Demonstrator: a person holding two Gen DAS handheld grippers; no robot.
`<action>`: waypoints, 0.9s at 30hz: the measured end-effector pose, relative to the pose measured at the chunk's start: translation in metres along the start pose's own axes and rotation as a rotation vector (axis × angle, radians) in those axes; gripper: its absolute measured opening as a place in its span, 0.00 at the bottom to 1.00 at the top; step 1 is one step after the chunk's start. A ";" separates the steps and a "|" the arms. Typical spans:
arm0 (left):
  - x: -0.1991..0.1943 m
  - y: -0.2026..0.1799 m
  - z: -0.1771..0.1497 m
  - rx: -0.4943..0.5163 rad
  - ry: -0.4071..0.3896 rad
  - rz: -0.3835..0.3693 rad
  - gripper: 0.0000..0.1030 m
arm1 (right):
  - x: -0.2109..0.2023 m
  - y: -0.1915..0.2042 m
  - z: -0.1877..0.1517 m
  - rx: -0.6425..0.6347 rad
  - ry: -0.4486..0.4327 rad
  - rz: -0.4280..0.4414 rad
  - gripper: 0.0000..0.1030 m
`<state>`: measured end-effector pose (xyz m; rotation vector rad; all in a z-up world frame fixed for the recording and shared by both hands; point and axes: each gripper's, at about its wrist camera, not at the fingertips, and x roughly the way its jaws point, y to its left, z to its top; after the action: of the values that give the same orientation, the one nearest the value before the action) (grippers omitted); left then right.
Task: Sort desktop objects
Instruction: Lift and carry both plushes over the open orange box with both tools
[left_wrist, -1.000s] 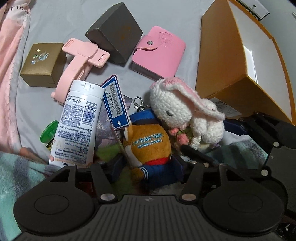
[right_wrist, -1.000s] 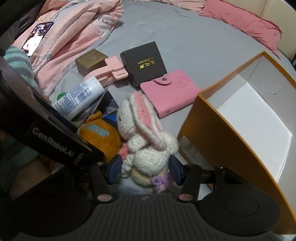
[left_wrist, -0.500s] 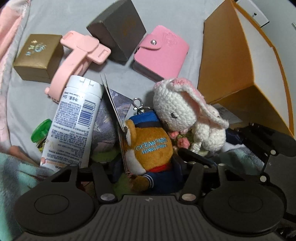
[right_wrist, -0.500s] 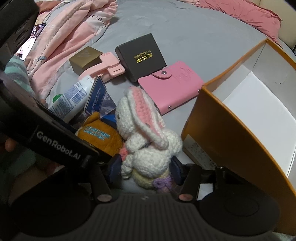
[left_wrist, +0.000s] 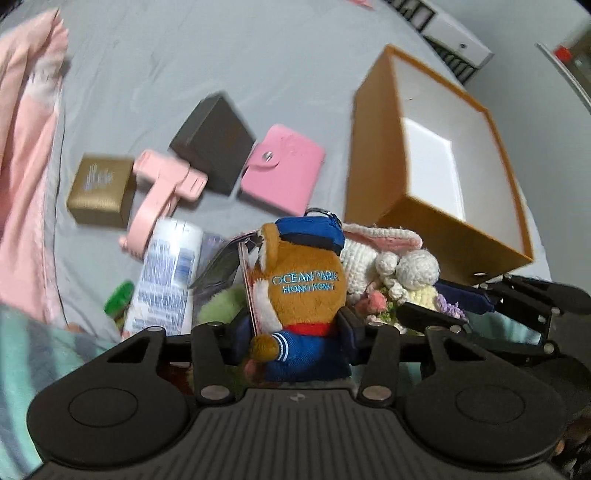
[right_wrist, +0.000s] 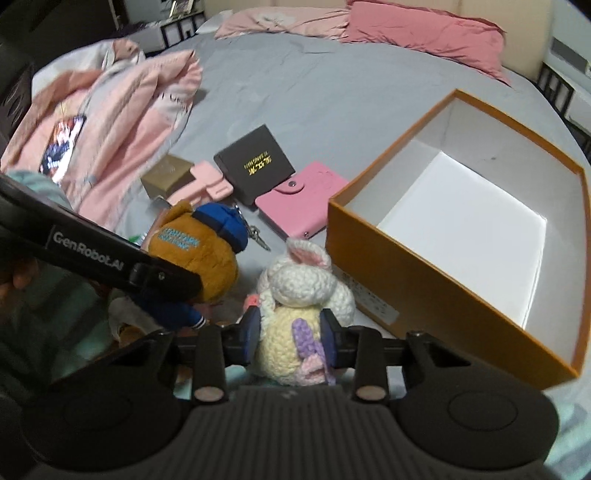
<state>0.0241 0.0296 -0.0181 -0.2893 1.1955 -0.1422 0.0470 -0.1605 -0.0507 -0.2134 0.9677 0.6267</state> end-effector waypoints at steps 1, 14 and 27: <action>-0.006 -0.003 0.001 0.019 -0.016 0.006 0.52 | -0.006 -0.001 0.002 0.009 -0.008 0.001 0.34; 0.000 0.003 -0.004 0.121 -0.042 0.079 0.56 | 0.011 0.002 -0.005 0.056 0.001 -0.066 0.34; 0.037 -0.019 -0.013 0.069 0.032 -0.020 0.56 | -0.009 -0.011 -0.018 0.086 0.000 -0.084 0.34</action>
<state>0.0262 0.0004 -0.0499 -0.2390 1.2168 -0.2053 0.0370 -0.1806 -0.0548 -0.1762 0.9786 0.5072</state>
